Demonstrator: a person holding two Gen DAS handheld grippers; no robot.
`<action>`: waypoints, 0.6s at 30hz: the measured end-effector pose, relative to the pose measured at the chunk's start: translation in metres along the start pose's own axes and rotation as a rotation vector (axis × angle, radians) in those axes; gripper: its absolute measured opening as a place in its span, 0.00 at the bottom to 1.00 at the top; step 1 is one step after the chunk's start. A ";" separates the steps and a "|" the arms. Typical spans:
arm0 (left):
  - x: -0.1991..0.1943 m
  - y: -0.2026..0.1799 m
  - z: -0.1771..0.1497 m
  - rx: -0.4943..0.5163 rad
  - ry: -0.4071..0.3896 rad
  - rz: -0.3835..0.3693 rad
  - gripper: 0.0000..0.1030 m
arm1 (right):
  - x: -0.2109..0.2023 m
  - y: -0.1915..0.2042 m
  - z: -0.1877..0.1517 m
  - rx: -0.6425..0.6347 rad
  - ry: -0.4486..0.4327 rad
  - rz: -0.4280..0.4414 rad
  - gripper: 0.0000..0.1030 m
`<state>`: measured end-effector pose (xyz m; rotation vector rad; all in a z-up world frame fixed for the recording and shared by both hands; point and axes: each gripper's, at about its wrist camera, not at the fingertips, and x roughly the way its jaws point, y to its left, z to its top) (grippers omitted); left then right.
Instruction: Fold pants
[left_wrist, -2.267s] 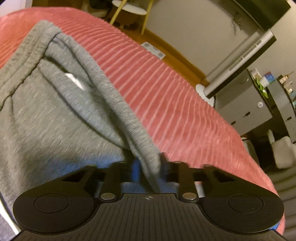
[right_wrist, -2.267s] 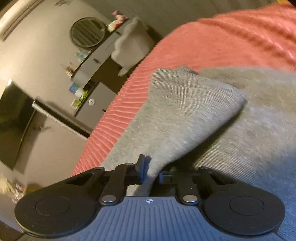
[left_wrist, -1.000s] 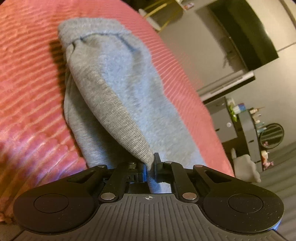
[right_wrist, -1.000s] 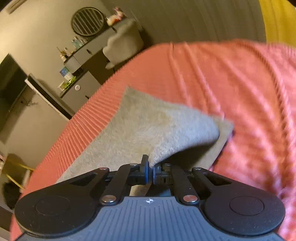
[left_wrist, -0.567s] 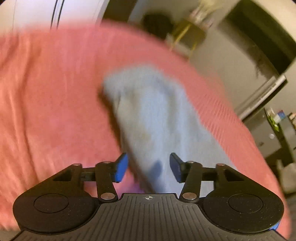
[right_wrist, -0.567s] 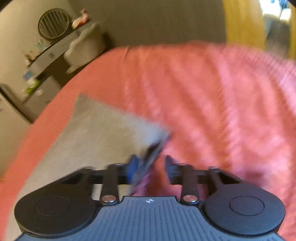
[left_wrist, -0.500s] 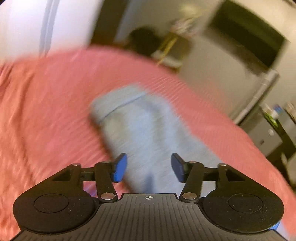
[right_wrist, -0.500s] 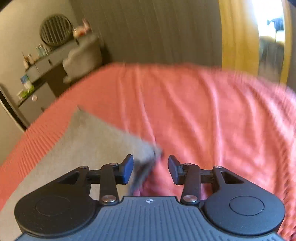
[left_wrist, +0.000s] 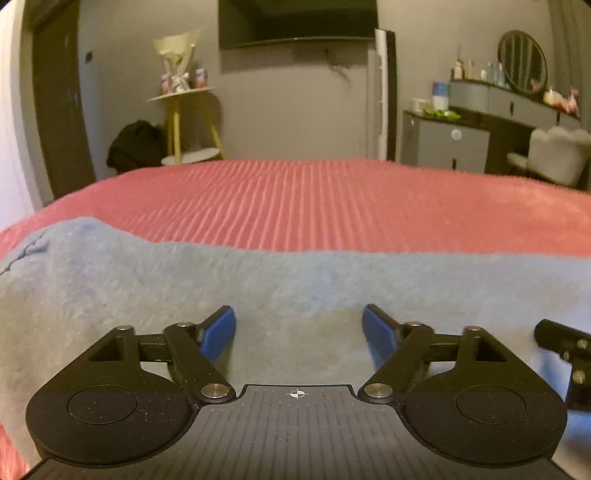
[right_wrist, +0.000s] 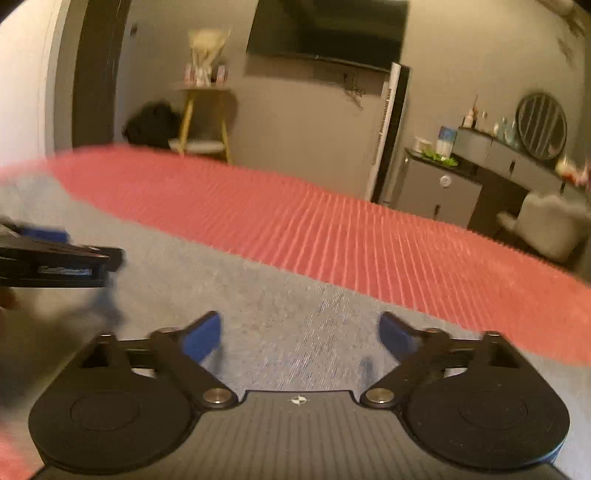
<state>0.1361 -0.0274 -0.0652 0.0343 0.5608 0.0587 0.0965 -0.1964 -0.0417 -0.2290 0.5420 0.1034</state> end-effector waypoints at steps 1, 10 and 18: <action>0.002 0.003 0.001 0.008 -0.010 0.019 0.91 | 0.012 -0.002 -0.002 0.007 0.024 -0.015 0.94; 0.033 0.092 0.012 -0.163 0.031 0.285 0.94 | 0.039 -0.105 -0.031 0.300 0.052 -0.100 0.96; 0.035 0.138 0.013 -0.258 0.032 0.396 0.94 | 0.032 -0.234 -0.074 0.677 0.094 -0.571 0.96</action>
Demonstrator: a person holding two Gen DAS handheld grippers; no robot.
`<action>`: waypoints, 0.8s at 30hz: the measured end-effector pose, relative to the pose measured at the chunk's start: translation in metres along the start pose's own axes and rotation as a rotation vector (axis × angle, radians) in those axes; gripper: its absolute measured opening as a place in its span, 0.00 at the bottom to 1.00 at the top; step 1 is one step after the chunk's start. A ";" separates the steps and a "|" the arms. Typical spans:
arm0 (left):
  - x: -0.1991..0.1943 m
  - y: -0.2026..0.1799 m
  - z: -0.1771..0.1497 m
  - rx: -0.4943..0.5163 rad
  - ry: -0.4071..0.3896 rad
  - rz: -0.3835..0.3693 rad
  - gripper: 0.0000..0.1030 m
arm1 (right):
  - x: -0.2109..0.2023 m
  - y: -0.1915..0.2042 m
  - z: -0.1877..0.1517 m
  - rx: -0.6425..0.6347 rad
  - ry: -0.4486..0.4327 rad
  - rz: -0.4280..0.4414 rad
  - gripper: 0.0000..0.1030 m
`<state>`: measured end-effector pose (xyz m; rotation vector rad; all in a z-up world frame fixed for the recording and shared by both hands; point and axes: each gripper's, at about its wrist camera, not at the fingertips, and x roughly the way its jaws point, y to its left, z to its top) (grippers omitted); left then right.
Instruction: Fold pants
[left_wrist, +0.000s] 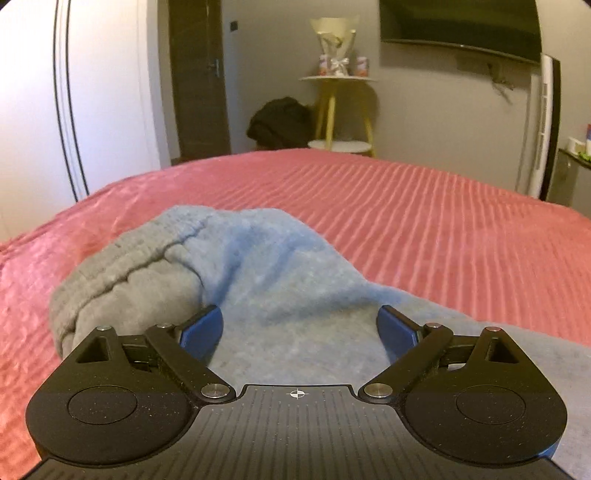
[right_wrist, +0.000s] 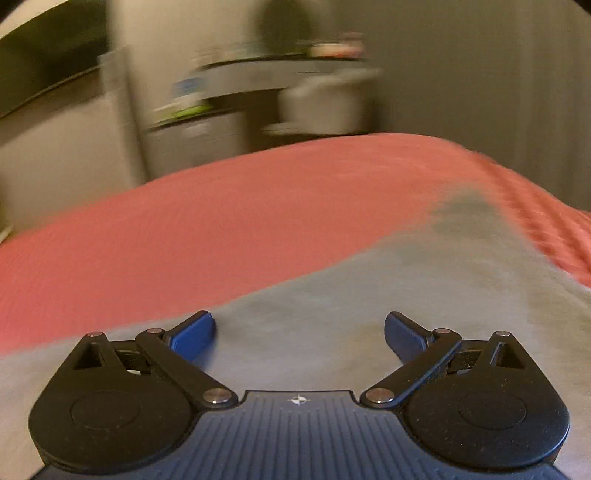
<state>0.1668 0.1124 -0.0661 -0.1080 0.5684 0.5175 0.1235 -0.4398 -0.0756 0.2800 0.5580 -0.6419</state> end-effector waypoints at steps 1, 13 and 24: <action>0.000 0.001 0.000 0.009 -0.005 0.004 0.94 | 0.003 -0.010 -0.001 0.014 -0.006 -0.028 0.96; -0.056 -0.035 -0.008 0.031 -0.092 -0.146 0.88 | -0.025 0.002 -0.006 0.038 0.015 -0.005 0.96; -0.121 -0.139 -0.076 0.418 -0.146 -0.434 0.96 | -0.110 0.115 -0.085 -0.617 -0.119 0.381 0.96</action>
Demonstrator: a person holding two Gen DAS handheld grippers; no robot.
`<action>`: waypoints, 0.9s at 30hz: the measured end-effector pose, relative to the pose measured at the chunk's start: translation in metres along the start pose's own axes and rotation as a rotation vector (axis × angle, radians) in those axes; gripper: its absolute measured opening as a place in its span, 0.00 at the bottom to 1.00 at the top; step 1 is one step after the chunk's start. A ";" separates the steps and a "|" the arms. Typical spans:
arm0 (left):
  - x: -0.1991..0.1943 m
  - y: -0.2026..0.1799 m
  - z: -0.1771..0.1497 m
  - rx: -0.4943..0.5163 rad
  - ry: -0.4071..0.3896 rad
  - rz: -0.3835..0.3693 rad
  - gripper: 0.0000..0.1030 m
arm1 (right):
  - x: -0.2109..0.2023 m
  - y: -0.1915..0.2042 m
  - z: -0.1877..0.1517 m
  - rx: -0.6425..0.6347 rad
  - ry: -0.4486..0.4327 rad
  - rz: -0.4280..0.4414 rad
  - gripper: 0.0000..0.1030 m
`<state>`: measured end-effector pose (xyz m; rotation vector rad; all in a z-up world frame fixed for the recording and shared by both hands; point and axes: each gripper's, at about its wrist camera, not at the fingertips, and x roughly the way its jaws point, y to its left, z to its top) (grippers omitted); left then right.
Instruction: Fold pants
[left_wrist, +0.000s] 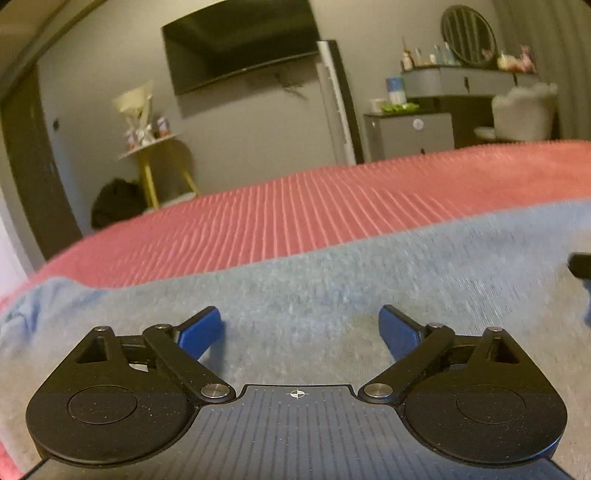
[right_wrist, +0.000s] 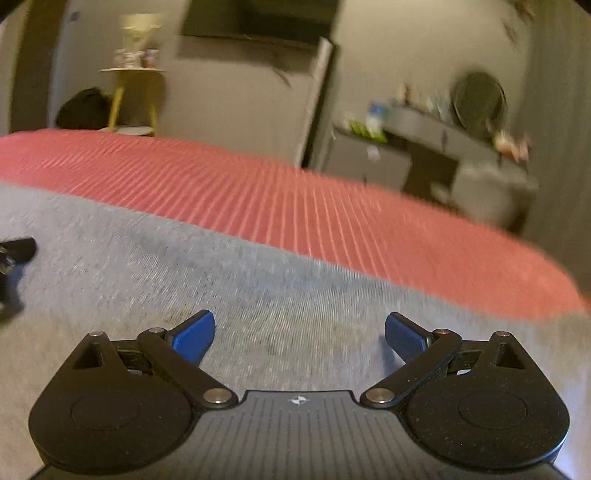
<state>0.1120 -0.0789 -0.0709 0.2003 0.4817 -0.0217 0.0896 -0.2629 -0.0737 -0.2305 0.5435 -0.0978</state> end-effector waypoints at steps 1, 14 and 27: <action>0.004 0.012 0.000 -0.031 0.001 0.021 0.97 | 0.007 -0.011 0.000 0.019 0.005 0.003 0.96; 0.043 0.123 0.002 -0.396 0.148 0.395 0.99 | -0.046 -0.239 -0.067 0.838 0.153 -0.316 0.96; -0.038 -0.038 0.003 -0.077 0.126 -0.253 0.99 | -0.147 -0.286 -0.186 1.444 0.039 -0.193 0.39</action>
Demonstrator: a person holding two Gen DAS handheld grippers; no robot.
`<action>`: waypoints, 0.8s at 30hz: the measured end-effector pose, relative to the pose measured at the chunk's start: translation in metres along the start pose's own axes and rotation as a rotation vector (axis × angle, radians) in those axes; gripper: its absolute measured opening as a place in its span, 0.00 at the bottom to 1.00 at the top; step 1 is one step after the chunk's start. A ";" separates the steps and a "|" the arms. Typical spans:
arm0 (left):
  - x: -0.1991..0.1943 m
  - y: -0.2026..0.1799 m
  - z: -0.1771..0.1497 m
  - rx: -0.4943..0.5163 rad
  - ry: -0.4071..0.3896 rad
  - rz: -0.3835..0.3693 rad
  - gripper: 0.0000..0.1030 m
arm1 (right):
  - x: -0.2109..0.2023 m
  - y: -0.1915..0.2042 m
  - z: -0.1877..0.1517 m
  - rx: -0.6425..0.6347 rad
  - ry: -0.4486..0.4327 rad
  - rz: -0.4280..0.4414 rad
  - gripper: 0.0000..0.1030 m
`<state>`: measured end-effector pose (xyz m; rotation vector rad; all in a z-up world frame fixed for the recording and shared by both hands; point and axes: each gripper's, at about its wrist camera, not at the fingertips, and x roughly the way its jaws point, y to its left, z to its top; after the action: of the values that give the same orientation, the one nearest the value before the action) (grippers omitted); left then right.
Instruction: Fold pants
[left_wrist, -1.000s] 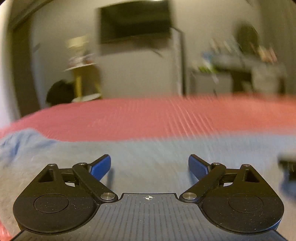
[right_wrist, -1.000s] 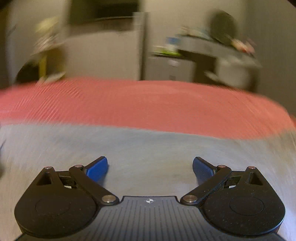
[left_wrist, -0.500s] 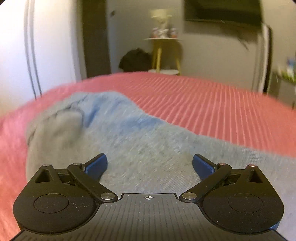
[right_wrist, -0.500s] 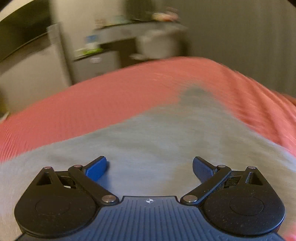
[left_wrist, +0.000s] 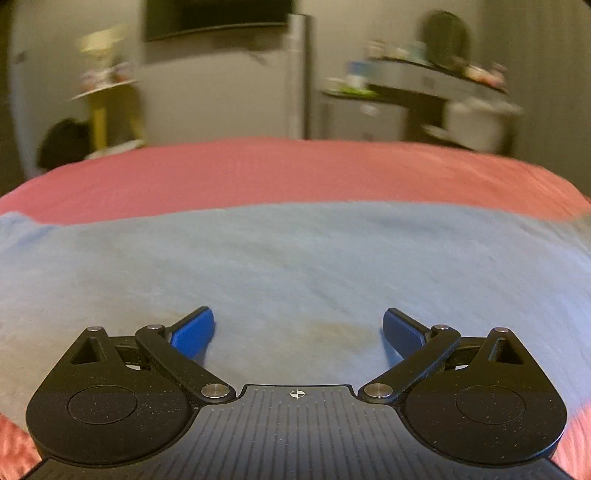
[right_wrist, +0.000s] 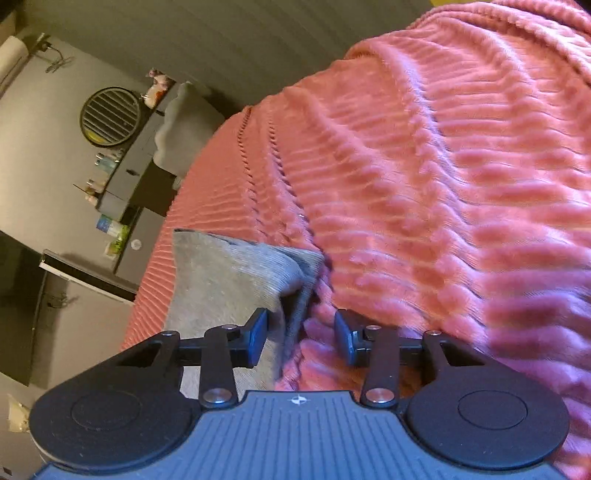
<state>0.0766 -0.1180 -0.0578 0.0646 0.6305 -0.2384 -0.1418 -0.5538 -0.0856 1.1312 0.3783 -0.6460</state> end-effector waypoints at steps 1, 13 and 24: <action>-0.002 -0.004 -0.001 0.021 -0.001 -0.016 0.99 | 0.005 0.001 0.005 -0.011 0.005 0.013 0.39; 0.005 -0.001 0.000 -0.030 0.032 -0.088 0.96 | 0.022 0.033 0.026 -0.087 -0.006 0.061 0.30; 0.003 0.016 0.011 -0.147 0.040 -0.151 0.95 | -0.007 0.133 0.005 -0.508 -0.069 0.095 0.13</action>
<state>0.0888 -0.1043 -0.0506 -0.1201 0.6921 -0.3363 -0.0609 -0.5202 0.0149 0.6365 0.3986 -0.4667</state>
